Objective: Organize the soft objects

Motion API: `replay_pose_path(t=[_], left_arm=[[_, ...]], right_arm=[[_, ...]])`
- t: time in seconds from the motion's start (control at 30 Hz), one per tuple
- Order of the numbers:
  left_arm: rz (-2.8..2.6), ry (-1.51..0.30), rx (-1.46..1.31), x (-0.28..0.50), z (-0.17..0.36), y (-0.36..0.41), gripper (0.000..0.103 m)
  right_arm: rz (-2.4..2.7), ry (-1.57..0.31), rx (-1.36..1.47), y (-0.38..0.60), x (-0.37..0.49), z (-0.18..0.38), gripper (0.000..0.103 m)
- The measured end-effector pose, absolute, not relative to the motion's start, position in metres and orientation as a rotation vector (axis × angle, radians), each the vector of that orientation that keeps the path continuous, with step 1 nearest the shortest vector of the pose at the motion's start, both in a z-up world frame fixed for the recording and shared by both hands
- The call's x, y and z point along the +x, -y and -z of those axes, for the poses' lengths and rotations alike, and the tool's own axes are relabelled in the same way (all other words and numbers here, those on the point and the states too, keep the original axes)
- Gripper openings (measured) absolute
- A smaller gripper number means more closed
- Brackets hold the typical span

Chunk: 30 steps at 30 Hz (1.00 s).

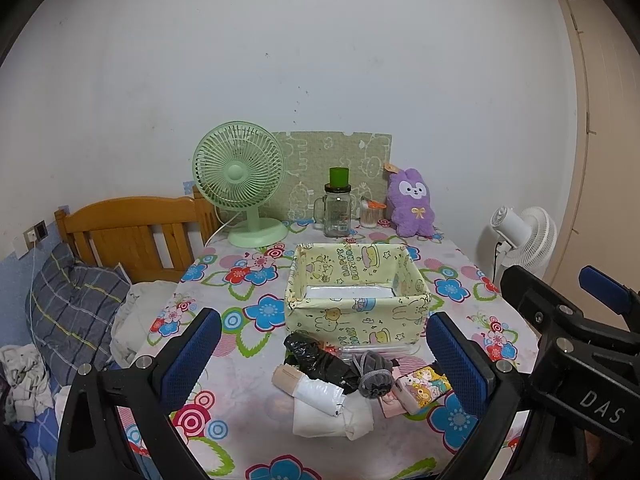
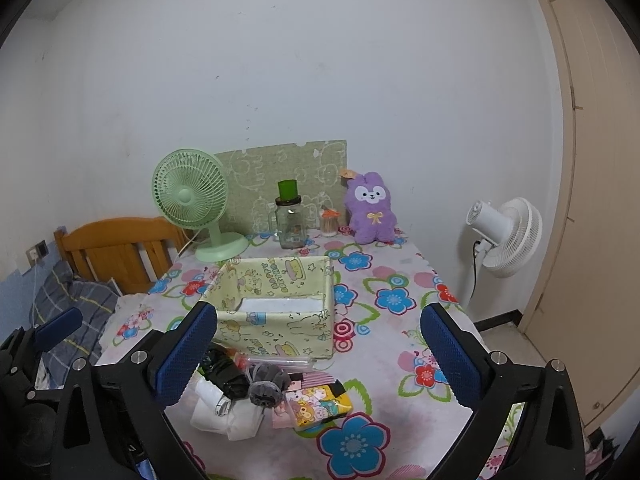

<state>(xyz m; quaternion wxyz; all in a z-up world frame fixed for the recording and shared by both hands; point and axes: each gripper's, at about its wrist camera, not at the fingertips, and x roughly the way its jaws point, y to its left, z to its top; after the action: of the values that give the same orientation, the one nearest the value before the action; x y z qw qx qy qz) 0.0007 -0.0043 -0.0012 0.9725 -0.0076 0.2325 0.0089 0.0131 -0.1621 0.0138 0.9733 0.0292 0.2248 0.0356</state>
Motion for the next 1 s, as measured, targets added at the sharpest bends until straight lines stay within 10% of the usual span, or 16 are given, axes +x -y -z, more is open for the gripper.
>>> replay_pose_path(t=[1.0], left_arm=[[-0.020,-0.475,-0.009,0.010,0.011,0.010,0.103]], right_arm=[[-0.080,-0.469,0.054,0.158,0.017,-0.002,0.103]])
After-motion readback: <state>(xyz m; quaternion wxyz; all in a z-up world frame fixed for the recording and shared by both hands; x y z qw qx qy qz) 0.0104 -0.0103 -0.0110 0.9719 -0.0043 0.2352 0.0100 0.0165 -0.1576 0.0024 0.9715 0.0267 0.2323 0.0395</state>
